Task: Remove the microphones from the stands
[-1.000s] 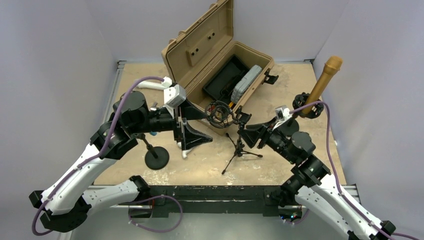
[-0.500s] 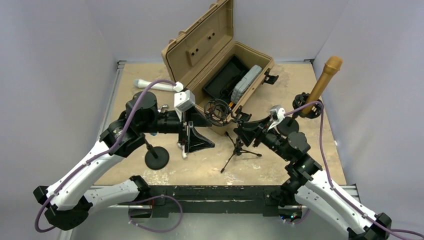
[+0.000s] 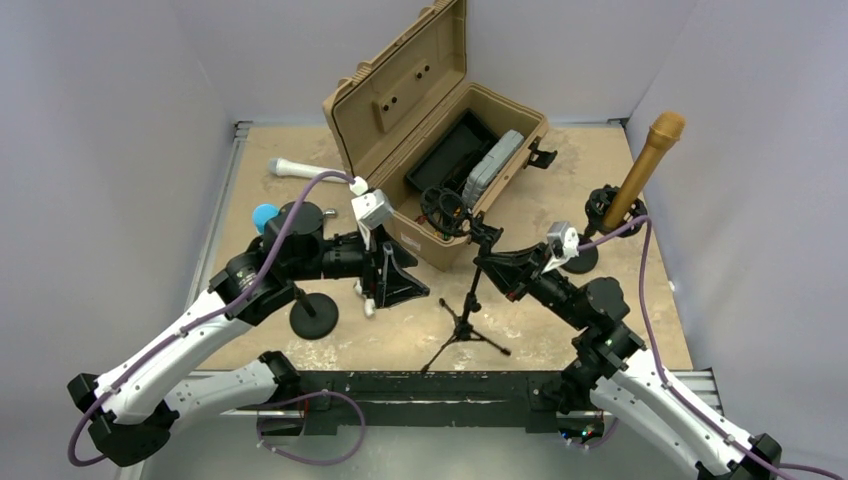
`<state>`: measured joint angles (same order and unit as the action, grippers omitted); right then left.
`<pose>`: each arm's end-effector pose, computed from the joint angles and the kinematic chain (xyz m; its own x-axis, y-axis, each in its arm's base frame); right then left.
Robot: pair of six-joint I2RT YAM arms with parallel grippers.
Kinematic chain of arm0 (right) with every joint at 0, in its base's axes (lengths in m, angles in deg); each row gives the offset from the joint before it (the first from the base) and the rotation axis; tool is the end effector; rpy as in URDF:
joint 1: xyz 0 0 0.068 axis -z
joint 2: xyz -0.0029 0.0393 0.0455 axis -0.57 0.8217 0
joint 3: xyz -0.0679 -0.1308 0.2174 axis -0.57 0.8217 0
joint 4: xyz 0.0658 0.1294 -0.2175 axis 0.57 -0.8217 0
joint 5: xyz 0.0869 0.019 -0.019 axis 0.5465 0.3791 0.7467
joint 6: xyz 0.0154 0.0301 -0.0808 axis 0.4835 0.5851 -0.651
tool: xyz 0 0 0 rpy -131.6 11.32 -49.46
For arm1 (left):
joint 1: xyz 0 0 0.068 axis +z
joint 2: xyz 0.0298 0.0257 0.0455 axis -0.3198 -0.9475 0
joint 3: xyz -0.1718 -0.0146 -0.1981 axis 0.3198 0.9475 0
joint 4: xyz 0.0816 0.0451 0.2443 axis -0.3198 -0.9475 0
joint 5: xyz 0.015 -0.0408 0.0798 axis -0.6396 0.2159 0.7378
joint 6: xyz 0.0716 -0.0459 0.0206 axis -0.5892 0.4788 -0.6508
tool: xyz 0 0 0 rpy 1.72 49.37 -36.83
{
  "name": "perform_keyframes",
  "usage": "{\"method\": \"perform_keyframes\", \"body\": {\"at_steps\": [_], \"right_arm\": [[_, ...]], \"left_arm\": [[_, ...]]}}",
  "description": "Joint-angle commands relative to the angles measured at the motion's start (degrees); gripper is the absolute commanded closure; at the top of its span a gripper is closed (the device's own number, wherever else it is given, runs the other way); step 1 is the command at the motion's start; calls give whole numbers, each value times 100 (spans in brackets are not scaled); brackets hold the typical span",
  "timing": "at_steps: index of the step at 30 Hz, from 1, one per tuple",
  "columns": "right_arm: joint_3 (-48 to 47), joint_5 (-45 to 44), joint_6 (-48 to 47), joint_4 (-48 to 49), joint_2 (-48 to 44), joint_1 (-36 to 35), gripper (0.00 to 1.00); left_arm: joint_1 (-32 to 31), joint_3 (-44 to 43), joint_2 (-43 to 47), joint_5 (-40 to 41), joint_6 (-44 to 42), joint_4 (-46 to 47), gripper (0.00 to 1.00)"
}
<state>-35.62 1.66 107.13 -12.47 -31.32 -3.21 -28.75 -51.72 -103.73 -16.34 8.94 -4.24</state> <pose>0.1399 0.1323 0.2970 -0.1264 0.3586 -0.9249 -0.7868 0.5316 0.3136 0.1272 -0.1985 0.3815 -0.5004 0.0917 -0.8609 0.8485 0.2497 -0.4666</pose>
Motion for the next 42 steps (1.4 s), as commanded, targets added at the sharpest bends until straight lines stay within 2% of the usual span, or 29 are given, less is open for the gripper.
{"method": "perform_keyframes", "body": {"at_steps": [1, 5, 9, 15, 19, 21, 25, 31, 37, 40, 42], "right_arm": [[-412, -222, -124, 473, -1, 19, 100], [-876, -687, -175, -90, 10, 16, 100], [-1012, -1498, -155, -243, -113, 22, 100], [-1245, -3184, 59, -314, 93, 21, 100], [-1798, -3979, 348, -915, 549, 19, 100], [-2080, -4247, 622, -1289, 761, 19, 100], [-2505, -4608, 1220, -2002, 1063, 14, 100], [-2648, -4907, 1401, -2368, 1079, 9, 100], [-2677, -4979, 1357, -2410, 1069, 14, 100], [-2673, -4955, 1344, -2354, 1035, 10, 100], [-2695, -4918, 1325, -2323, 1025, 8, 100]], "left_arm": [[-36, -142, 180, 592, 263, 206, 32], [-43, -205, -68, 655, 518, 319, 34], [-95, -149, -401, 736, 786, 709, 39], [-848, -627, -1243, 2460, 923, 645, 41], [-1372, -1149, -1815, 3791, 908, 557, 43], [-1529, -1410, -2150, 4196, 886, 484, 49], [-1757, -1752, -2795, 4736, 897, 390, 54], [-2040, -2369, -3591, 5152, 903, 94, 57], [-2251, -2733, -3949, 5493, 1115, -189, 57], [-2267, -2765, -4093, 5438, 1300, -255, 57], [-2272, -2792, -4184, 5367, 1394, -268, 60]]}}
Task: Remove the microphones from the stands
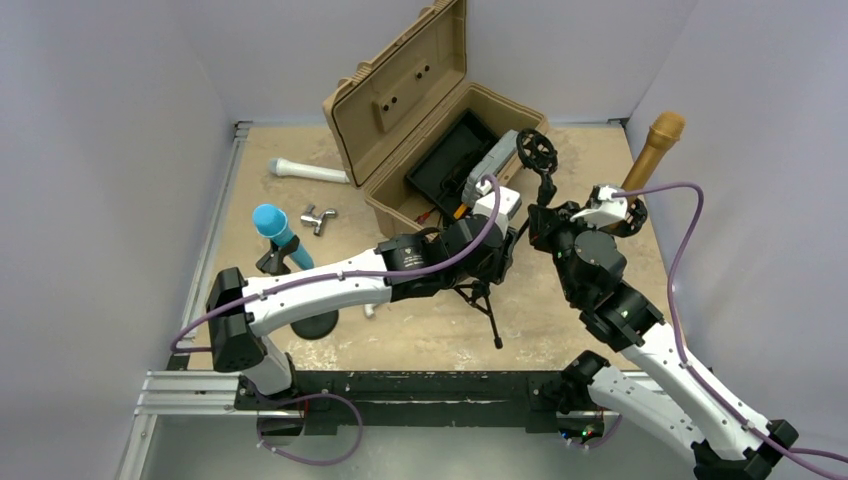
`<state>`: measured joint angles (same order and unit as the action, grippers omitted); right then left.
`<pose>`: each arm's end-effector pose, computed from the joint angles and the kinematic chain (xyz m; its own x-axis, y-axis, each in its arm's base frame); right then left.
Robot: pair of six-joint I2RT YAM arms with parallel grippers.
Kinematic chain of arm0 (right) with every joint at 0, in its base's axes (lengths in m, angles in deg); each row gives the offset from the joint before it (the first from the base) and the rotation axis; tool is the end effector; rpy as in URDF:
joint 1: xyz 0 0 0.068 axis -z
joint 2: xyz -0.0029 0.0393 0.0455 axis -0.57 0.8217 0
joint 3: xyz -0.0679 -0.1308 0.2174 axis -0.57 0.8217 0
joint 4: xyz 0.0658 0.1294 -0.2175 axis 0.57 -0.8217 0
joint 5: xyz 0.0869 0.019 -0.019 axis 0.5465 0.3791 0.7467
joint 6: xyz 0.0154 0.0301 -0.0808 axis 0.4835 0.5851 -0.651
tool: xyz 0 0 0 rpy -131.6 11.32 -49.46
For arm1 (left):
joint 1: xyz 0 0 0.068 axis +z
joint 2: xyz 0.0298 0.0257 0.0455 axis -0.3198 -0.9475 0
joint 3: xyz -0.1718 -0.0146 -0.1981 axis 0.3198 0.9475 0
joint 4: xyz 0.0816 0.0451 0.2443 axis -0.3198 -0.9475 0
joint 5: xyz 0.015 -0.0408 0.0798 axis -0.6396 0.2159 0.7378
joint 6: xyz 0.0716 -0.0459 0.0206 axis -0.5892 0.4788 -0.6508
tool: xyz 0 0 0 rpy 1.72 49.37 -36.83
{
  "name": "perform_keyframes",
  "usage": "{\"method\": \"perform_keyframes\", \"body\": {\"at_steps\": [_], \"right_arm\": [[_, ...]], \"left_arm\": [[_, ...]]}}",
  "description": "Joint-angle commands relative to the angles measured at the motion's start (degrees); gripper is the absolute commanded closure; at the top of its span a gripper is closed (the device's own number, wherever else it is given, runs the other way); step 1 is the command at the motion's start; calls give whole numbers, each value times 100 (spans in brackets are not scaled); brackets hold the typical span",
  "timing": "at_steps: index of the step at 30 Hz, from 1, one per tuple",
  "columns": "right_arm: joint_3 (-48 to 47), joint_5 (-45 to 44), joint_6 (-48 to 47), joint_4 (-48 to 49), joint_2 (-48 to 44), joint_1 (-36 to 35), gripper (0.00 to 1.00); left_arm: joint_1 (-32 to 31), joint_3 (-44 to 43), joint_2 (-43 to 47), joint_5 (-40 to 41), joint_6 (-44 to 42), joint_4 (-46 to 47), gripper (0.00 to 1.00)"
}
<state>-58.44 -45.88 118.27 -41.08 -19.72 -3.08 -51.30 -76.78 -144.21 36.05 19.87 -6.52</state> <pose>0.1854 0.0890 0.3435 -0.0901 0.5000 -0.8613 -0.0221 0.8636 0.5036 0.1653 -0.3730 0.3258 -0.5633 0.0959 -0.8207 0.5626 0.7719 -0.2959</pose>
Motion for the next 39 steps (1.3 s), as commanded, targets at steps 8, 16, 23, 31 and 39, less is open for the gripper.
{"method": "perform_keyframes", "body": {"at_steps": [8, 16, 23, 31, 39], "right_arm": [[-418, -155, 157, 596, -239, 2, 100], [-390, -129, 126, 601, -277, -5, 100], [-198, -67, 62, 819, -278, -6, 100], [115, 164, -279, 1332, -368, -9, 100], [1432, 1033, -1124, 3332, -1289, -14, 100]], "left_arm": [[-27, -459, -419, 93, 523, -217, 65], [-27, -469, -514, 167, 539, -199, 70], [22, -650, -577, 209, 769, -388, 73], [261, -392, -362, -13, 1428, -320, 93], [1072, 1450, 590, -1986, 4127, 1734, 100]]}}
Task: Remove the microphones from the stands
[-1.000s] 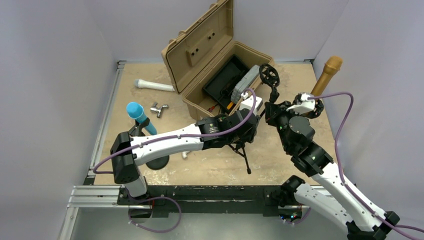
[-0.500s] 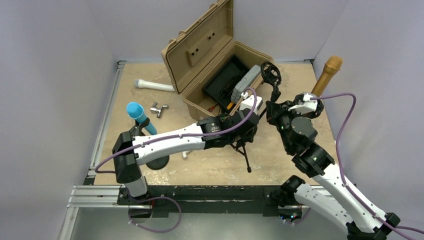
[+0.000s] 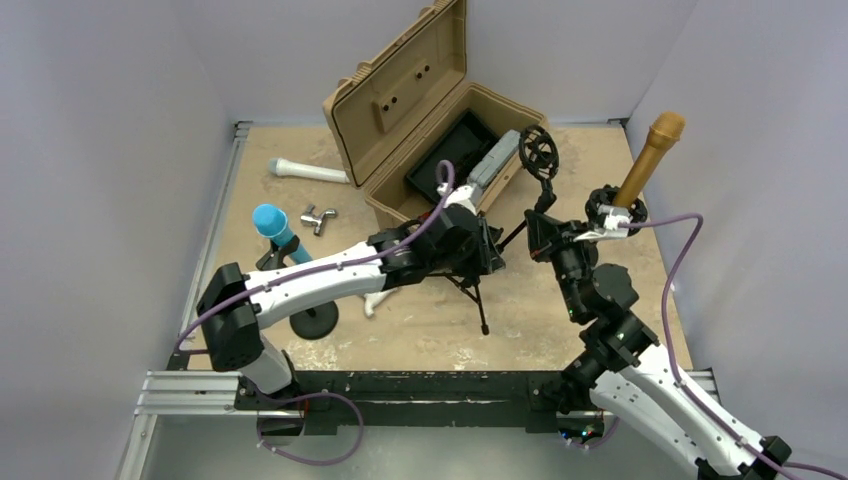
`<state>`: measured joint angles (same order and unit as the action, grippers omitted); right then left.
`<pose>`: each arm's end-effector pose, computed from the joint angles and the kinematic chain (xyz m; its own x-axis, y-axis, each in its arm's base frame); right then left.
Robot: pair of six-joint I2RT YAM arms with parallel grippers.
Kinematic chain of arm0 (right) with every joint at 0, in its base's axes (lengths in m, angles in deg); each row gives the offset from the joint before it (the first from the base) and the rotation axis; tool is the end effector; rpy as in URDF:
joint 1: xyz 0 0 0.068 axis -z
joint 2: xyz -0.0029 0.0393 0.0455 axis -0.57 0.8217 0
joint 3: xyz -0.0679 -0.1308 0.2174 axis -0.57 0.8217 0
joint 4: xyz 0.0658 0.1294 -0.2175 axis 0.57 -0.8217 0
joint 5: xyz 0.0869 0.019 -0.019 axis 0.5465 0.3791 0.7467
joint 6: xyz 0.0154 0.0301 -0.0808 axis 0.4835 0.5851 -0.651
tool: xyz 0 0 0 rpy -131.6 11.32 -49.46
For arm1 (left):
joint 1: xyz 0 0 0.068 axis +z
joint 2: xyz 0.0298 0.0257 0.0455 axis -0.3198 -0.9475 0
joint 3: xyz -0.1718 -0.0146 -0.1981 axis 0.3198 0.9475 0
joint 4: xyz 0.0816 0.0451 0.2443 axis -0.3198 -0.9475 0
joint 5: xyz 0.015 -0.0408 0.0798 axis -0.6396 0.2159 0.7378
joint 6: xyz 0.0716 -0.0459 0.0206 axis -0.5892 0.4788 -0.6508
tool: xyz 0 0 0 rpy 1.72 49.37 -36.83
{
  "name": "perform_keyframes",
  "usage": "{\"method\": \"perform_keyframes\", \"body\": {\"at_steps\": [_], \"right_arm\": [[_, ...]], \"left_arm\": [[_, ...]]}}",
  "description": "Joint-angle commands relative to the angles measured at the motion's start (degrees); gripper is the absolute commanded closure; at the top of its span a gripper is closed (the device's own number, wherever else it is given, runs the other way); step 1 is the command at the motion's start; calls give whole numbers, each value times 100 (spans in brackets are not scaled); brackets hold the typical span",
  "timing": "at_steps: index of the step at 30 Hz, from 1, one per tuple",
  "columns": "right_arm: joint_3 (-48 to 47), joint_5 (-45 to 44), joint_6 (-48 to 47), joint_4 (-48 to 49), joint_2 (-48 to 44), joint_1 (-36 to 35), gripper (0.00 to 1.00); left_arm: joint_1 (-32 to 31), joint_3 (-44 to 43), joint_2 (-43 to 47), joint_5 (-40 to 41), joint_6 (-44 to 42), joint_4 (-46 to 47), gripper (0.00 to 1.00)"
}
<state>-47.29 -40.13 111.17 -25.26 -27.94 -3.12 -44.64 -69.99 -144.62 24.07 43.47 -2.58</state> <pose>0.1700 0.0857 0.3331 0.0281 0.5074 -0.8612 -0.2027 0.8466 0.4922 0.1949 -0.3612 0.2848 -0.8275 -0.1709 -0.5349 0.2554 0.7338 -0.6295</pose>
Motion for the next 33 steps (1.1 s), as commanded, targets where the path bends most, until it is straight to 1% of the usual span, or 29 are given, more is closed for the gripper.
{"method": "perform_keyframes", "body": {"at_steps": [1, 3, 6, 8, 9, 14, 16, 18, 21, 22, 23, 24, 25, 26, 28, 30, 32, 33], "right_arm": [[410, 554, -462, 1875, -528, -9, 100], [484, 701, -532, 1990, -574, -10, 100], [531, 876, -606, 2063, -553, -10, 100], [570, 999, -628, 2117, -545, -3, 100], [579, 1022, -640, 2144, -536, -7, 100], [574, 1046, -683, 2143, -500, -3, 100], [597, 1054, -726, 2154, -524, -10, 100], [612, 1054, -757, 2150, -536, -10, 100], [629, 1054, -801, 2125, -538, -2, 100], [632, 1061, -816, 2109, -532, -7, 100], [630, 1063, -825, 2106, -526, -10, 100], [623, 1046, -825, 2073, -519, -6, 100], [618, 991, -823, 2049, -499, -10, 100], [594, 947, -818, 1999, -471, -10, 100], [515, 850, -819, 1854, -392, -6, 100], [438, 787, -820, 1723, -314, -10, 100], [394, 752, -822, 1642, -255, -3, 100], [380, 739, -815, 1607, -229, -9, 100]], "left_arm": [[453, 1014, 736, -835, 2054, 1665, 100], [494, 1397, 904, -842, 2482, 2323, 100], [502, 1777, 999, -841, 3134, 2960, 100], [502, 2084, 934, -842, 3753, 3476, 100], [502, 2198, 855, -994, 4026, 3732, 100], [435, 2724, 561, -1008, 5178, 4948, 100], [406, 2951, 501, -929, 5471, 5401, 100], [396, 3061, 494, -904, 5599, 5665, 100], [405, 3136, 516, -1024, 5628, 5659, 100], [405, 3174, 504, -1078, 5665, 5672, 93], [405, 3202, 473, -1151, 5690, 5721, 82], [409, 3223, 432, -1246, 5686, 5748, 68], [424, 3227, 396, -1411, 5632, 5746, 57], [450, 3221, 374, -1518, 5516, 5695, 49], [495, 3146, 381, -1835, 5108, 5407, 40], [509, 3108, 521, -1904, 4465, 5085, 34], [510, 2924, 810, -1827, 3512, 4394, 30], [513, 2783, 961, -1742, 2959, 3847, 29]]}}
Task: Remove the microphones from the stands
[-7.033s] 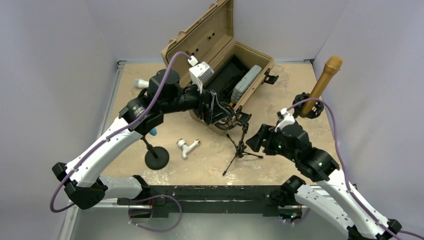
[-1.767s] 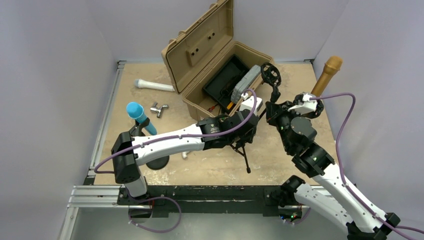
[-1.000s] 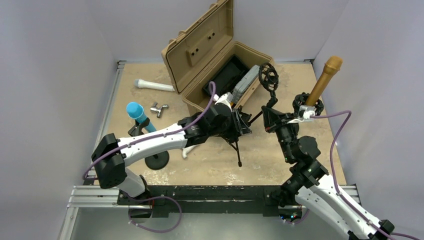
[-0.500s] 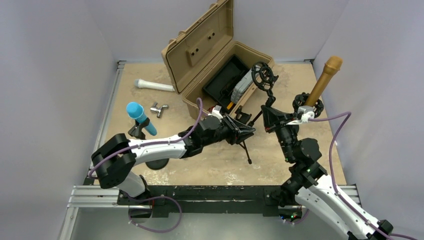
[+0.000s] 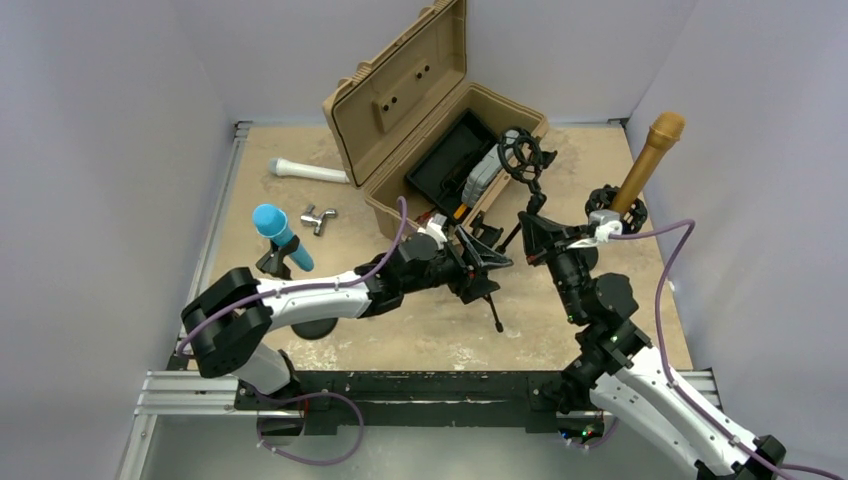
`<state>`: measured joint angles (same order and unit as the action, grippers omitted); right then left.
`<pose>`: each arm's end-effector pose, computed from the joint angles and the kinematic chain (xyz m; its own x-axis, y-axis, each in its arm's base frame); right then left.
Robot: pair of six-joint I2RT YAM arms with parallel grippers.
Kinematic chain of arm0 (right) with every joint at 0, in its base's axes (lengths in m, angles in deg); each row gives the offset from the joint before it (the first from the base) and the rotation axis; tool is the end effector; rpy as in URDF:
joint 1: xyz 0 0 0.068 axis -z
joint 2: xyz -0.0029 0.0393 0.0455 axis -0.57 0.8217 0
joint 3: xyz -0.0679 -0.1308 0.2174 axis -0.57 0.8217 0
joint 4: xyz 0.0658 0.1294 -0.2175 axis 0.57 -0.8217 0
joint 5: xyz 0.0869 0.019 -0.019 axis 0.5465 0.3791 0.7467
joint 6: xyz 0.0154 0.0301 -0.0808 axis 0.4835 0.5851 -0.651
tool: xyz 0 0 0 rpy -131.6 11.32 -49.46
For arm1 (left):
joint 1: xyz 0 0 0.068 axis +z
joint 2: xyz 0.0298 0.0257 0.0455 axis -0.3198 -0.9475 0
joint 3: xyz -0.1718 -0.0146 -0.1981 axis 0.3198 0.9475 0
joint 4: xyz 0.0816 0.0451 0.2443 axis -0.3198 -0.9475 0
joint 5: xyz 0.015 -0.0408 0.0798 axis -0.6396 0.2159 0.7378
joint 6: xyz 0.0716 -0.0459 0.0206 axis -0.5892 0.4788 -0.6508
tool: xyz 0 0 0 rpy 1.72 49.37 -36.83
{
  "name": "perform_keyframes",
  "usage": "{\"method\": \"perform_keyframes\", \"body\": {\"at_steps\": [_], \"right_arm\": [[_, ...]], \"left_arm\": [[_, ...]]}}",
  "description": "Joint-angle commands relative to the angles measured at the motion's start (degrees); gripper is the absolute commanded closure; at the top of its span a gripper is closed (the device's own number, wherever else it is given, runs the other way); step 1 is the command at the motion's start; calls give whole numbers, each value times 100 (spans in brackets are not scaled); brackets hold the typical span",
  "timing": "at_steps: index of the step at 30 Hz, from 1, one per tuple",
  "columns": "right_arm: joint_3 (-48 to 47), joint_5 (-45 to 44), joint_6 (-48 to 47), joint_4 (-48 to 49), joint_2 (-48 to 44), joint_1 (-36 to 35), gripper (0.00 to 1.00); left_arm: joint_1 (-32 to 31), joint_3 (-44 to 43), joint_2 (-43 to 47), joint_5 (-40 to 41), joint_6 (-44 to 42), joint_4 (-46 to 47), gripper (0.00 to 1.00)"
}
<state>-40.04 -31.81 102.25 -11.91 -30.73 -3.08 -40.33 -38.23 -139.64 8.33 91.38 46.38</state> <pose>0.1622 0.0925 0.3262 0.1304 0.4469 -0.8850 -0.3726 0.8493 0.3739 0.1911 -0.3362 0.2240 -0.8606 -0.4412 0.2545 -0.3227 0.0857 -0.9426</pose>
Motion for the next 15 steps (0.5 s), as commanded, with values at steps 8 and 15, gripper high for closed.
{"method": "perform_keyframes", "body": {"at_steps": [8, 15], "right_arm": [[-474, -95, 156, -5, 228, -7, 100], [-520, -97, 79, -114, 288, -15, 100]], "left_arm": [[16, -1015, 1374, 1074, -5211, -3099, 35], [-919, -2506, 610, 1760, -7610, -4361, 32]]}}
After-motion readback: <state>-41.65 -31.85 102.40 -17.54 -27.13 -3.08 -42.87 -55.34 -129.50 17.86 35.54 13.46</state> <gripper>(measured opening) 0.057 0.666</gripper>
